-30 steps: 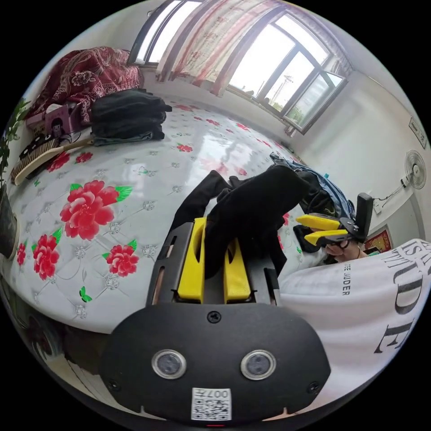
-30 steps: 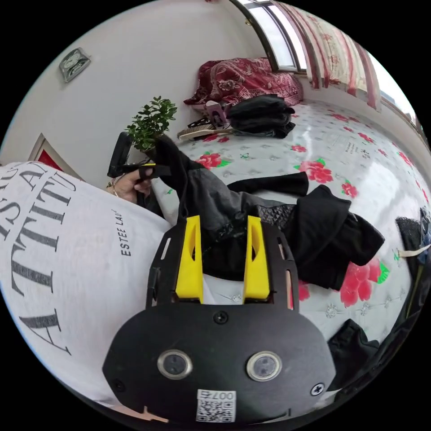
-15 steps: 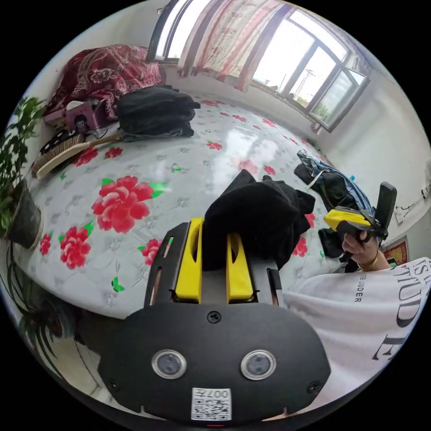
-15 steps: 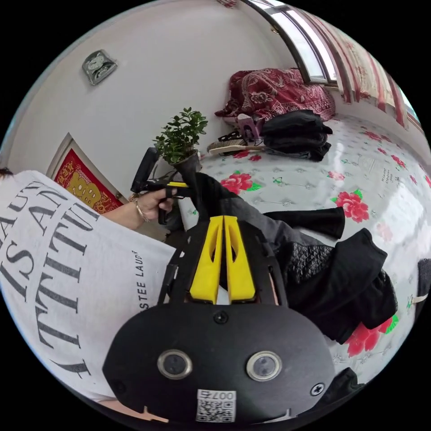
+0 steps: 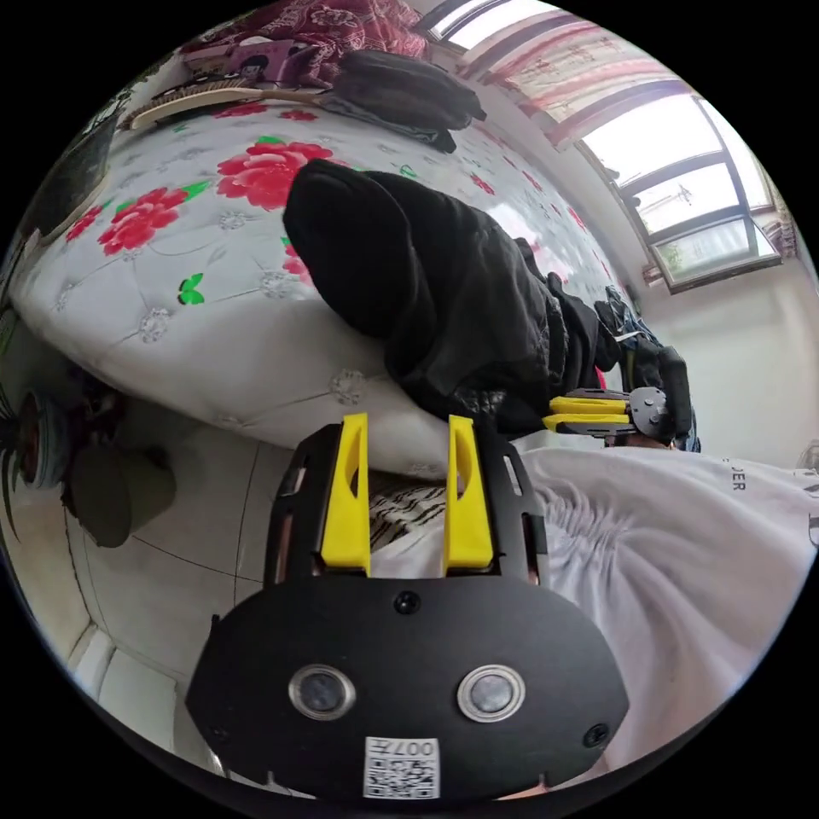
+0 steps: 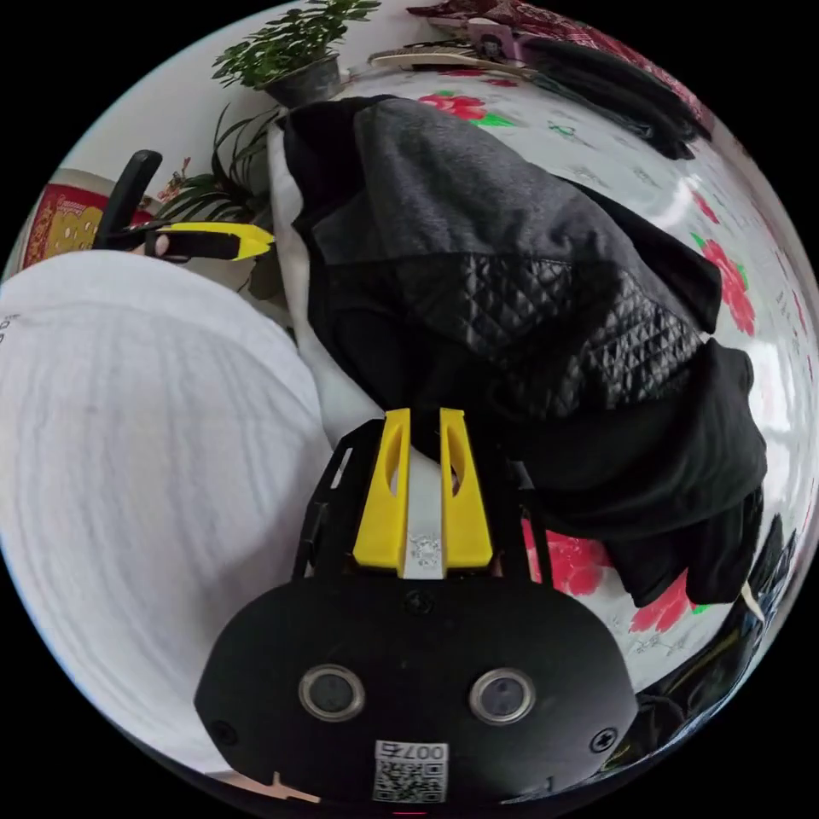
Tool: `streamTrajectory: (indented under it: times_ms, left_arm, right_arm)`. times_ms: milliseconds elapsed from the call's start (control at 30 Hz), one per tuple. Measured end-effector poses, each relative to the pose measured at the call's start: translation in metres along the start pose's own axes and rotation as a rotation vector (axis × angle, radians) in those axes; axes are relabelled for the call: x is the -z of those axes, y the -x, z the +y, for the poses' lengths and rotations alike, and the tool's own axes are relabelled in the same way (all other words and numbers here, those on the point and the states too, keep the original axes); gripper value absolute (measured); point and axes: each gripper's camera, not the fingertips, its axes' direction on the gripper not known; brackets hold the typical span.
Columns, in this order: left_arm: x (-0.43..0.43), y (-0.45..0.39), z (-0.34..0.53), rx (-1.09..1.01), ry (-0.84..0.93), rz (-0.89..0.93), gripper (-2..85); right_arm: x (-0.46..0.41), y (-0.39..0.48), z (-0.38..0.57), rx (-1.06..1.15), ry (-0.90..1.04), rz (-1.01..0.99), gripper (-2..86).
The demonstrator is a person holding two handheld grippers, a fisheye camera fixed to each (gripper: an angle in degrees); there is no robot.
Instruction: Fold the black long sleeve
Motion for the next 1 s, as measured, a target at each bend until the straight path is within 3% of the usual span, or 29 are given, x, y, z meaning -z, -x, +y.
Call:
streamTrajectory:
  times_ms: [67,167,233,300,500,600,767,867,1000]
  left_arm:
    - [-0.017,-0.014,-0.015,-0.055,0.039,0.019,13.5]
    - [-0.031,-0.025,-0.034,-0.079,0.098,-0.094,10.0]
    - [-0.023,-0.027,-0.039,-0.094,0.029,-0.084,8.9]
    - [-0.022,-0.026,-0.044,-0.059,0.044,-0.033,2.1]
    - [-0.008,-0.02,-0.026,-0.014,0.007,0.016,-0.4]
    - [0.016,-0.01,0.002,0.022,-0.034,0.082,-0.7]
    - [0.059,0.002,0.067,0.132,-0.091,0.201,-0.8]
    - [0.072,0.002,0.093,0.193,-0.084,0.17,-0.8]
    - [0.089,0.002,0.102,0.22,-0.103,0.166,-0.8]
  right_arm:
    - [0.006,0.009,-0.008,0.138,0.051,-0.171,6.7]
    - [0.033,0.004,-0.025,0.255,0.062,-0.326,6.8]
    - [0.059,-0.007,-0.038,0.286,0.007,-0.35,6.9]
    - [0.085,-0.023,-0.056,0.275,-0.063,-0.336,6.8]
    - [0.128,-0.059,-0.133,0.198,-0.3,-0.184,5.9]
    - [0.093,-0.06,-0.179,0.206,-0.211,-0.033,5.3]
    - [-0.012,-0.024,-0.207,0.345,0.194,-0.01,3.8]
    - [-0.01,-0.001,-0.183,0.417,0.144,0.07,1.1]
    - [0.026,-0.002,-0.156,0.336,0.053,0.13,0.0]
